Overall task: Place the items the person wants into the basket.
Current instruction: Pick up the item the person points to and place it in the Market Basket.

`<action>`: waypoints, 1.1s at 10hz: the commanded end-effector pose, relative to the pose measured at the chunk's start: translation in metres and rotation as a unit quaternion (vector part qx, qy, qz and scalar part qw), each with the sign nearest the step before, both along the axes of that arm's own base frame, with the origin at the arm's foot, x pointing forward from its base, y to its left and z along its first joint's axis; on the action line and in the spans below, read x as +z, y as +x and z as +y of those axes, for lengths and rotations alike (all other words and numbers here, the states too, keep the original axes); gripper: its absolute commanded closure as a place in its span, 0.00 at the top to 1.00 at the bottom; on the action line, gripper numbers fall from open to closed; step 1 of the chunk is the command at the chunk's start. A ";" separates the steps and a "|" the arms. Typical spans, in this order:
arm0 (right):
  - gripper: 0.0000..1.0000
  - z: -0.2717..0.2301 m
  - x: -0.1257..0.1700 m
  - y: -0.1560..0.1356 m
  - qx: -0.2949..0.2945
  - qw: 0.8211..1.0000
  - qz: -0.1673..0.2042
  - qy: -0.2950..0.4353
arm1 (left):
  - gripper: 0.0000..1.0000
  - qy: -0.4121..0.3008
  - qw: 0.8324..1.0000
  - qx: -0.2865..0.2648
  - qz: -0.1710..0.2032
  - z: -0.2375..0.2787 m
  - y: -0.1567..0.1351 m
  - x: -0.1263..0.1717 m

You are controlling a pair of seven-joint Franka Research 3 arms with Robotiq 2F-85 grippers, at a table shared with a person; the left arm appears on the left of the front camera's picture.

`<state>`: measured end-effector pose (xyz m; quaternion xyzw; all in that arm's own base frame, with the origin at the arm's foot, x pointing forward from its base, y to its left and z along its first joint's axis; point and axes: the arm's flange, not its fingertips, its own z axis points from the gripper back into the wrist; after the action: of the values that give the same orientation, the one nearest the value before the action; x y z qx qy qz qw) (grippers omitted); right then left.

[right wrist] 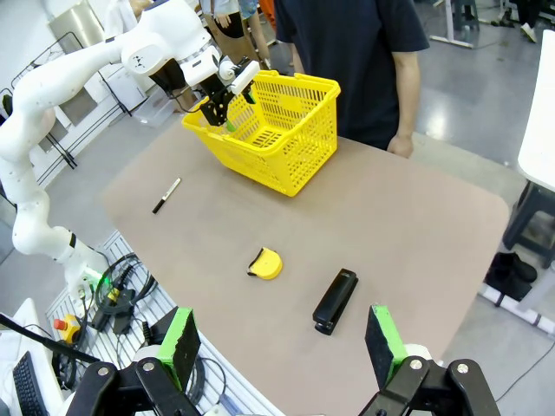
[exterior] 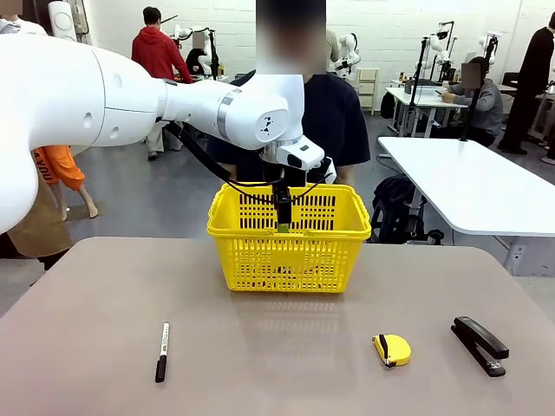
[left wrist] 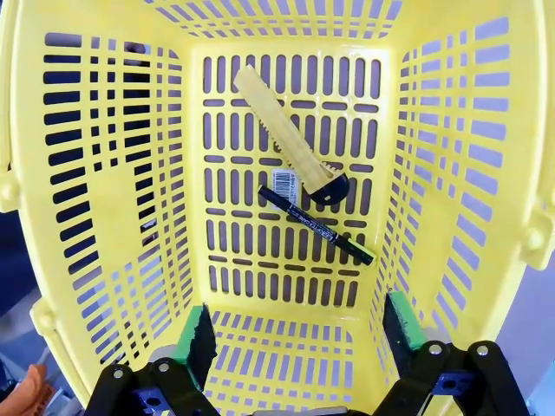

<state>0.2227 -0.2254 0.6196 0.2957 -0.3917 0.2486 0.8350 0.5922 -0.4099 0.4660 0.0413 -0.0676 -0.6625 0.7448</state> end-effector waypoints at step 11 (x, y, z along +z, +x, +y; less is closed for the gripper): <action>1.00 0.000 0.002 0.002 0.007 1.000 -0.014 0.014 | 1.00 -0.164 0.968 0.119 -0.145 0.247 -0.227 0.177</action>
<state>0.2227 -0.2257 0.6193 0.2963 -0.3914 0.2483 0.8351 0.4004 -0.1897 0.6848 0.0266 -0.2531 -0.5397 0.8025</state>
